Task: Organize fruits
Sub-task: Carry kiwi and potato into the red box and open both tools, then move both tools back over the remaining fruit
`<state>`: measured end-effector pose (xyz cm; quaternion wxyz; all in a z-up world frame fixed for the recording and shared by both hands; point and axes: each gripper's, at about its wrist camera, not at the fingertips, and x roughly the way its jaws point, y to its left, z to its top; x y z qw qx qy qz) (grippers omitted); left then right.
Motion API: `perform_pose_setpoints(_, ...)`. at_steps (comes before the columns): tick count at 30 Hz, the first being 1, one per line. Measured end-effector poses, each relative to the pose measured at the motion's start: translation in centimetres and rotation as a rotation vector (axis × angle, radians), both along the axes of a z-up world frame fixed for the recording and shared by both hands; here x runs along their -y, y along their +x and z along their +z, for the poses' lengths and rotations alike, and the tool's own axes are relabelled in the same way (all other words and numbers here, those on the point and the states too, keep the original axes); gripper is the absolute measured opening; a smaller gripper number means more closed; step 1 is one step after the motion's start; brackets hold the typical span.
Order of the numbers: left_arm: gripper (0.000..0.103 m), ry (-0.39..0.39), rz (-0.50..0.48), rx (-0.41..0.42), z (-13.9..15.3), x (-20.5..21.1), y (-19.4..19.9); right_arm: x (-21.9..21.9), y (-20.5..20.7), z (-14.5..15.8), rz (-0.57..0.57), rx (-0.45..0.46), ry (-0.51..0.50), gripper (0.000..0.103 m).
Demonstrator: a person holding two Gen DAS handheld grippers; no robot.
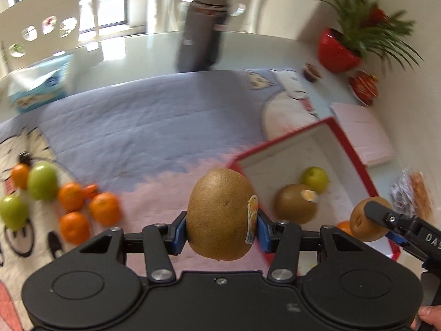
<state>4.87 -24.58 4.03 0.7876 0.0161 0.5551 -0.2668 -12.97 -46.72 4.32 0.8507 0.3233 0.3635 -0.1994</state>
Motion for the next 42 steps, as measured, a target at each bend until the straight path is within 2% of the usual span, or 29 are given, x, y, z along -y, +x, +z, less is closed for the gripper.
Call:
perform_pose_setpoints(15,0.058,0.022,-0.271,-0.042,-2.2,11.7,-4.4,6.2,-7.8,-2.9,-0.201,-0.067,0.042,0.07)
perform_pose_setpoints(21,0.058,0.055,-0.332,-0.075,-4.1,14.4,-5.7,6.5,-8.0,-3.8,-0.174,-0.136,0.016,0.07)
perform_pose_setpoints(27,0.059,0.062,-0.355,-0.103,-5.3,15.4,-6.3,6.1,-7.4,-3.9,-0.138,-0.159,0.0,0.071)
perform_pose_setpoints(28,0.06,0.058,-0.355,-0.1,-5.2,15.4,-6.3,6.1,-7.5,-3.9,-0.142,-0.153,0.003,0.07)
perform_pose_setpoints(29,0.068,0.062,-0.351,-0.091,-5.1,15.4,-6.3,6.3,-7.7,-3.7,-0.145,-0.14,0.013,0.07)
perform_pose_setpoints(37,0.069,0.035,-0.347,-0.051,-3.3,14.5,-5.8,6.6,-7.9,-2.4,-0.174,-0.101,0.0,0.07)
perform_pose_setpoints(42,0.072,0.029,-0.337,0.001,-1.6,13.2,-5.6,5.9,-7.0,-1.3,-0.159,-0.106,-0.056,0.074)
